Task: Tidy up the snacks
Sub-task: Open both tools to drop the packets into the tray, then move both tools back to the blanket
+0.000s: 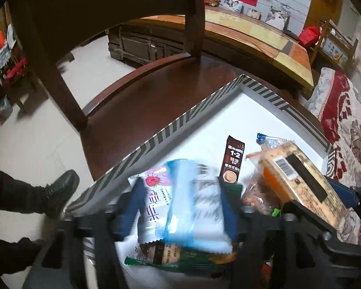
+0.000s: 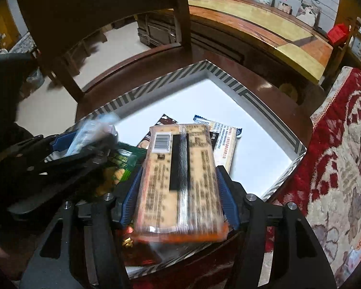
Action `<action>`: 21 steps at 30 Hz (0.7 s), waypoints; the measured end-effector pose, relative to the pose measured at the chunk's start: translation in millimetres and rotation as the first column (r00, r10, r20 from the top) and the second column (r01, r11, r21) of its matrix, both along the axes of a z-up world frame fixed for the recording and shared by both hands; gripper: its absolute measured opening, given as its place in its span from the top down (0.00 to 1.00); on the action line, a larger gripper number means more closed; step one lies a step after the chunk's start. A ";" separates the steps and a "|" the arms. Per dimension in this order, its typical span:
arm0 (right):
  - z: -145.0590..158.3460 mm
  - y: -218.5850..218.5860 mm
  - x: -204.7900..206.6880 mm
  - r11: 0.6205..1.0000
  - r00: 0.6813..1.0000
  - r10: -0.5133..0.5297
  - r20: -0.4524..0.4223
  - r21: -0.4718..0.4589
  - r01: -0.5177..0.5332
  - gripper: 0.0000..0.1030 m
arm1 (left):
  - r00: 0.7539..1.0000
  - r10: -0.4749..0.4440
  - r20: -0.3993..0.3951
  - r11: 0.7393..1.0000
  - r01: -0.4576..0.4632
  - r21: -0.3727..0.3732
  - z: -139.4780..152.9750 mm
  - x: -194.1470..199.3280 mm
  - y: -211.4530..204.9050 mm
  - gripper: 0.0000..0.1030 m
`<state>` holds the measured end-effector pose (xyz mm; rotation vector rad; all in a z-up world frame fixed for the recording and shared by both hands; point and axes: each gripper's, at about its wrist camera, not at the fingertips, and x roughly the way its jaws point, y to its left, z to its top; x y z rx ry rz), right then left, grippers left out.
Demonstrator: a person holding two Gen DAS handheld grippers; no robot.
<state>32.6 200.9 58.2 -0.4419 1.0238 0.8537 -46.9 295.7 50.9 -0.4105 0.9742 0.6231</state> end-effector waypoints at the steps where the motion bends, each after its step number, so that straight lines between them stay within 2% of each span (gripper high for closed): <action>1: 1.1 -1.8 -0.1 1.000 1.000 -0.001 -0.005 0.007 0.001 0.42 | 1.000 0.002 0.003 1.000 -0.002 -0.005 0.2 -1.2 -0.1 0.30; 8: 11.2 -20.2 -7.3 0.998 0.999 -0.024 -0.036 0.049 0.026 0.42 | 1.000 -0.007 -0.011 1.000 0.008 0.008 5.2 -7.1 -9.6 0.26; 12: 25.4 -36.5 -11.8 0.994 0.999 -0.034 -0.025 0.101 0.036 0.42 | 1.000 -0.023 0.009 0.998 0.022 0.053 17.5 -11.2 -18.9 0.20; 21: 48.8 -70.7 -17.5 0.986 0.997 -0.078 -0.001 0.150 0.077 0.41 | 0.996 -0.073 0.055 0.993 0.068 0.096 42.9 -13.2 -43.2 0.16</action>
